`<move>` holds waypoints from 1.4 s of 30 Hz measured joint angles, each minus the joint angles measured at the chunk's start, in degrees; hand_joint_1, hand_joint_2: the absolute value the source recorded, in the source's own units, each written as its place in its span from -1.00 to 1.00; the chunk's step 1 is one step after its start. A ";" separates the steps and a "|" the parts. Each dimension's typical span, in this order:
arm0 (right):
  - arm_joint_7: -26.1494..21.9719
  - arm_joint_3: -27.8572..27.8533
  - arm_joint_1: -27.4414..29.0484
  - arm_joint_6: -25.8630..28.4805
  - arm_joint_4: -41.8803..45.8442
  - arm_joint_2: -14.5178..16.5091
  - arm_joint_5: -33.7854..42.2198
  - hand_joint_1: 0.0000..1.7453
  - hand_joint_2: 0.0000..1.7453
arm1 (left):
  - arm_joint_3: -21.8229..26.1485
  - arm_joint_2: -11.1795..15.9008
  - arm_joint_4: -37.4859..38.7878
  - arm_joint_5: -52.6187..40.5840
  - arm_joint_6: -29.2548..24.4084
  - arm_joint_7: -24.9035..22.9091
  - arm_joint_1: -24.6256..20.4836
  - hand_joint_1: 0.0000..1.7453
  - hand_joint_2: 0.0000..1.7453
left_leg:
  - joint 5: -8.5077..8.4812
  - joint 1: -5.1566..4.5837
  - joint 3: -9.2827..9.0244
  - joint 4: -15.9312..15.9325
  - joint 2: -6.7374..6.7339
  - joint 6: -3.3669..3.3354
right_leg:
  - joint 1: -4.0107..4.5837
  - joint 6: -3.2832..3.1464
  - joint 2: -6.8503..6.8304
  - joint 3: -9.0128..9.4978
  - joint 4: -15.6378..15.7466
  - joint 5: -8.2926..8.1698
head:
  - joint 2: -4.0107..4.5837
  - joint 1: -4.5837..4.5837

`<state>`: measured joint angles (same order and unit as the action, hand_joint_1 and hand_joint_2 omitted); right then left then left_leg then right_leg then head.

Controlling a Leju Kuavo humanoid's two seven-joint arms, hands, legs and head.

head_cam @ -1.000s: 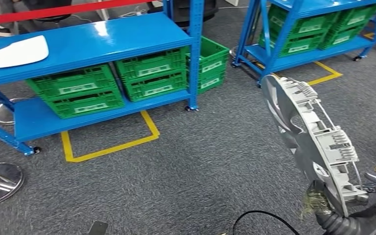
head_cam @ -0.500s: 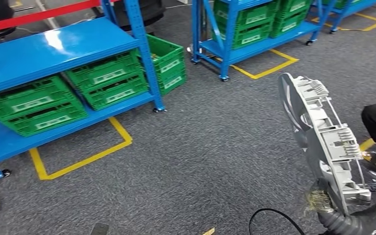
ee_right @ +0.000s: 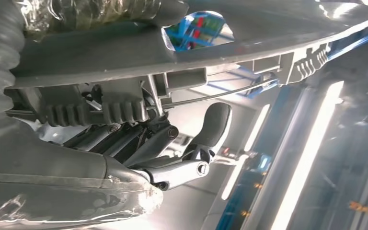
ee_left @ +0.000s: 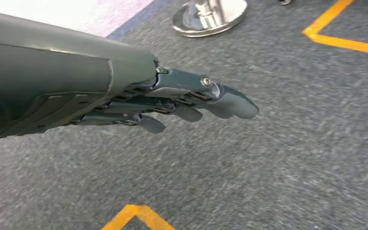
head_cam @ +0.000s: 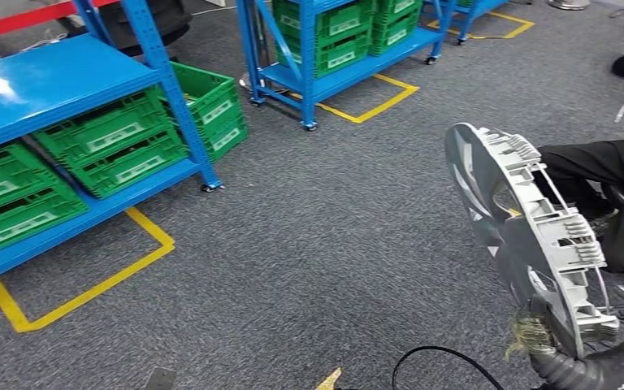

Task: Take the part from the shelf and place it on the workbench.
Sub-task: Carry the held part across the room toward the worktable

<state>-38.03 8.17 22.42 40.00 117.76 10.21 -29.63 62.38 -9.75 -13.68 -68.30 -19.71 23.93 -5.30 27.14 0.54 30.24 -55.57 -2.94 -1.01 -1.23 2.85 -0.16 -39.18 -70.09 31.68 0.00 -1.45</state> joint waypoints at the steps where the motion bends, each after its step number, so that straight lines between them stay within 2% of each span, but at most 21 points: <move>1: 0.00 0.00 -0.02 0.00 -0.04 0.00 -0.04 1.00 1.00 | 0.00 -0.04 0.00 -0.01 0.00 0.00 -0.06 -1.00 1.00 | 0.16 0.00 -0.18 -0.06 -0.60 0.23 | -0.03 0.00 -1.01 2.35 4.24 -1.82 | 0.00 0.01; 4: 0.00 0.00 -0.16 0.00 -0.08 0.01 -0.15 1.00 1.00 | 0.00 -0.05 0.00 -0.01 0.00 0.02 -0.14 -1.00 1.00 | 0.70 -0.47 -0.65 -0.33 -2.07 1.13 | 0.43 -0.90 -3.65 7.27 12.64 -3.88 | 0.00 -0.03; 7: 0.00 -0.02 -0.04 0.00 -0.08 0.01 -0.19 1.00 1.00 | 0.00 -0.07 0.00 -0.01 0.00 0.05 -0.28 -1.00 1.00 | 1.14 -0.41 -0.76 -0.62 -2.99 1.95 | 0.57 -2.17 -2.15 7.03 12.67 -3.94 | 0.00 -0.11; 9: -0.01 -0.02 -0.04 0.00 -0.08 0.02 -0.21 1.00 1.00 | 0.00 -0.09 0.00 -0.02 0.00 0.09 -0.36 -1.00 1.00 | 3.48 -0.17 0.38 -3.52 -0.96 2.46 | 0.45 -2.86 -1.07 6.93 12.78 -4.21 | 0.00 -0.31; 11: -0.01 -0.02 -0.10 0.00 -0.09 0.02 -0.22 1.00 1.00 | 0.00 -0.09 0.00 -0.03 0.00 0.11 -0.23 -1.00 1.00 | 7.65 -0.10 3.73 -11.14 1.69 2.54 | 0.50 -3.28 0.12 6.85 12.80 -4.31 | 0.00 -0.52; 13: 0.00 -0.02 -0.08 0.00 -0.11 0.02 -0.22 1.00 1.00 | 0.01 -0.10 0.00 -0.03 0.00 0.11 0.02 -1.00 1.00 | 9.61 -0.12 6.76 -17.45 2.45 2.33 | 0.67 -3.48 1.61 6.81 12.76 -4.35 | 0.00 -0.55; 15: 0.00 -0.02 -0.06 0.00 -0.14 0.02 -0.24 1.00 1.00 | 0.02 -0.11 0.00 -0.07 0.00 0.11 0.10 -1.00 1.00 | 6.84 -0.15 6.23 -15.68 2.82 1.87 | 0.84 -3.52 3.23 6.94 12.72 -4.37 | 0.00 -0.55; 18: 0.00 -0.02 -0.14 0.01 -0.16 0.02 -0.31 1.00 1.00 | 0.01 0.05 0.00 -0.15 0.00 0.11 0.05 -1.00 1.00 | 0.81 -0.15 1.91 -5.29 6.47 0.73 | 0.96 -3.30 5.47 7.02 12.53 -4.39 | 0.00 -0.50; 20: 0.00 -0.03 -0.19 0.02 -0.19 0.02 -0.34 1.00 1.00 | 0.02 0.14 0.00 -0.17 0.00 0.10 -0.06 -1.00 1.00 | 0.52 -0.17 0.86 -2.33 7.80 0.41 | 0.83 -2.74 6.73 6.38 12.39 -4.59 | 0.00 -0.65; 21: 0.00 -0.03 -0.18 0.02 -0.19 0.02 -0.36 1.00 1.00 | 0.02 0.05 0.00 -0.19 0.00 0.10 -0.16 -1.00 1.00 | 0.64 -0.14 0.77 -1.79 7.27 0.40 | 0.75 -2.35 7.39 5.97 12.43 -4.77 | 0.00 -0.78; 22: 0.00 -0.04 -0.12 0.03 -0.19 0.02 -0.36 1.00 1.00 | 0.02 -0.01 0.00 -0.22 0.00 0.10 -0.28 -1.00 1.00 | 0.66 -0.07 0.65 -1.38 6.56 0.31 | 0.70 -2.02 7.30 5.53 12.30 -4.78 | 0.00 -0.85; 24: 0.00 -0.05 -0.23 0.04 -0.19 0.02 -0.38 1.00 1.00 | 0.02 -0.10 0.00 -0.38 0.00 0.11 -0.32 -1.00 1.00 | 0.36 0.10 0.45 -0.81 5.07 -0.05 | 0.80 -1.43 4.73 4.01 10.01 -3.38 | 0.00 -0.57; 26: 0.01 -0.07 -0.44 0.04 -0.19 0.01 -0.39 1.00 1.00 | 0.02 -0.14 0.00 -0.57 0.01 0.10 -0.20 -1.00 1.00 | 0.34 -0.02 0.34 -0.68 3.46 -0.31 | 0.77 -0.95 1.51 0.73 3.40 0.06 | 0.00 -0.31; 28: 0.02 -0.07 -0.39 0.04 -0.22 0.00 -0.38 1.00 1.00 | 0.02 -0.17 0.00 -0.67 0.02 0.09 -0.08 -1.00 1.00 | 0.42 -0.16 0.35 -0.72 1.74 -0.35 | 0.60 -0.57 0.71 -2.43 -3.03 2.34 | 0.00 -0.32; 29: 0.02 -0.07 -0.32 0.04 -0.23 0.00 -0.38 1.00 1.00 | 0.02 -0.19 0.00 -0.68 0.02 0.09 -0.07 -1.00 1.00 | 0.47 -0.18 0.33 -0.73 0.94 -0.31 | 0.56 -0.47 0.56 -2.68 -3.61 1.99 | 0.00 -0.30; 30: 0.02 -0.07 -0.28 0.04 -0.25 -0.01 -0.39 1.00 1.00 | 0.02 -0.21 0.00 -0.69 0.02 0.09 -0.11 -1.00 1.00 | 0.54 -0.19 0.27 -0.74 0.21 -0.24 | 0.54 -0.44 0.29 -1.68 -1.84 0.63 | 0.00 -0.30; 32: 0.03 -0.08 -0.31 0.04 -0.26 -0.01 -0.40 1.00 1.00 | 0.02 -0.26 0.00 -0.70 0.02 0.09 -0.20 -1.00 1.00 | 0.79 -0.31 -0.02 -0.77 -0.99 0.09 | 0.72 -0.57 -1.80 2.81 6.21 -2.66 | 0.00 -0.29; 34: 0.03 -0.10 -0.36 0.05 -0.26 0.00 -0.39 1.00 1.00 | 0.02 -0.26 0.00 -0.70 0.02 0.09 -0.25 -1.00 1.00 | 1.08 -0.63 -0.31 -0.87 -1.91 0.61 | 0.97 -1.19 -3.71 6.05 11.77 -4.03 | 0.00 -0.37; 37: 0.03 -0.25 -0.32 0.05 -0.25 -0.01 -0.39 1.00 1.00 | 0.02 -0.27 0.00 -0.70 0.02 0.09 -0.35 -1.00 1.00 | 1.34 -0.72 -0.53 -0.94 -3.21 1.40 | 1.07 -2.31 -2.57 6.25 12.44 -4.26 | 0.00 -0.41; 39: 0.03 -0.36 -0.34 0.05 -0.23 0.00 -0.43 1.00 1.00 | 0.01 -0.30 0.00 -0.72 0.02 0.09 -0.42 -1.00 1.00 | 2.97 -0.47 -0.01 -2.68 -1.74 1.95 | 0.87 -3.00 -1.38 6.17 12.62 -4.59 | 0.00 -0.54; 42: 0.14 -0.54 -0.49 0.04 -0.27 0.00 -0.62 1.00 1.00 | 0.01 -0.31 0.00 -0.80 0.04 0.09 -0.25 -1.00 1.00 | 8.69 -0.22 4.45 -13.15 2.04 2.25 | 0.83 -3.60 0.58 6.09 12.69 -4.84 | 0.00 -0.82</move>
<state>-37.89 7.64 21.93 40.04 117.49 10.21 -30.25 62.38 -10.06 -13.68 -69.10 -19.68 24.02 -5.54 35.82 0.32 34.69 -68.72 -0.91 1.25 -0.41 -0.75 0.42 -33.09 -57.40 26.84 0.00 -2.27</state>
